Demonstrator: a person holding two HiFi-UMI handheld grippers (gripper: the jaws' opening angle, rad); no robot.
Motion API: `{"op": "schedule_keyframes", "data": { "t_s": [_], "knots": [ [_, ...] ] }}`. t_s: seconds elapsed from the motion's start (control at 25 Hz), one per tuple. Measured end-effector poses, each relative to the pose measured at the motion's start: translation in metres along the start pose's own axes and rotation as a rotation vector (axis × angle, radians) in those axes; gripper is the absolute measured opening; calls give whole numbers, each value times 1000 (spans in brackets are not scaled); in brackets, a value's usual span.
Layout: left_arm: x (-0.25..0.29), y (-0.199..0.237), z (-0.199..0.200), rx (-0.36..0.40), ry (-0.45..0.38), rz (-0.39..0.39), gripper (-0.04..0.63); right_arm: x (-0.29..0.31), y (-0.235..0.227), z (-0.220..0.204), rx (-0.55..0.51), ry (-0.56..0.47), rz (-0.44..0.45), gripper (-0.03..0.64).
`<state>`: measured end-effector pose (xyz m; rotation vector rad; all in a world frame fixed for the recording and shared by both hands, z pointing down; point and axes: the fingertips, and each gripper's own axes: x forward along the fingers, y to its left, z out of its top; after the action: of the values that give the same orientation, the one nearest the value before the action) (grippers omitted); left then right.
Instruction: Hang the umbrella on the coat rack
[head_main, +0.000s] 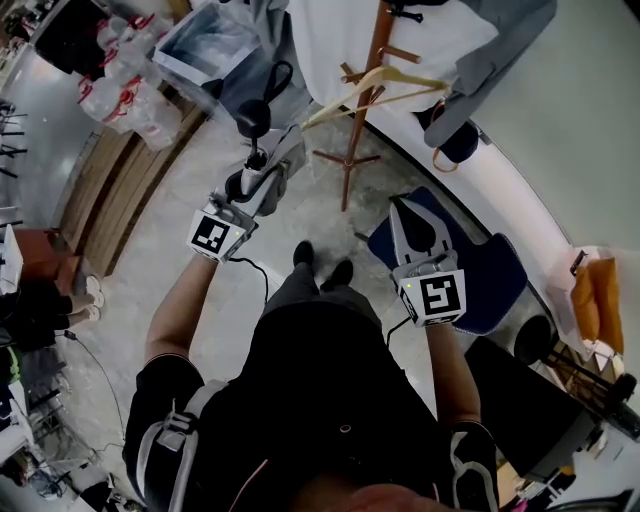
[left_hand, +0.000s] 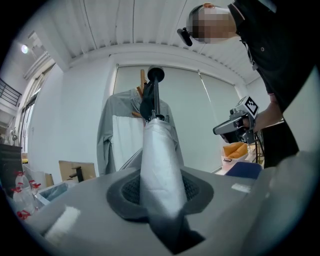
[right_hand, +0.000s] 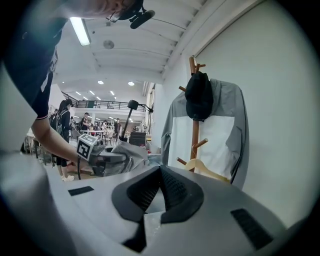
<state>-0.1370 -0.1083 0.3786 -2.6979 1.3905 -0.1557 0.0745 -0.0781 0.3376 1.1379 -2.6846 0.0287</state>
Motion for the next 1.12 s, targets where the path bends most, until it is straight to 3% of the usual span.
{"op": "schedule_keyframes", "data": {
  "t_s": [0.32, 0.88, 1.12],
  "knots": [
    [31, 41, -34, 57, 53, -85, 103, 21, -9, -14, 48, 54, -69, 2],
    [75, 92, -121, 76, 177, -149, 103, 54, -1, -36, 73, 120, -71, 2],
    [93, 92, -142, 76, 184, -199, 103, 62, 0, -49, 85, 136, -80, 2]
  ]
}}
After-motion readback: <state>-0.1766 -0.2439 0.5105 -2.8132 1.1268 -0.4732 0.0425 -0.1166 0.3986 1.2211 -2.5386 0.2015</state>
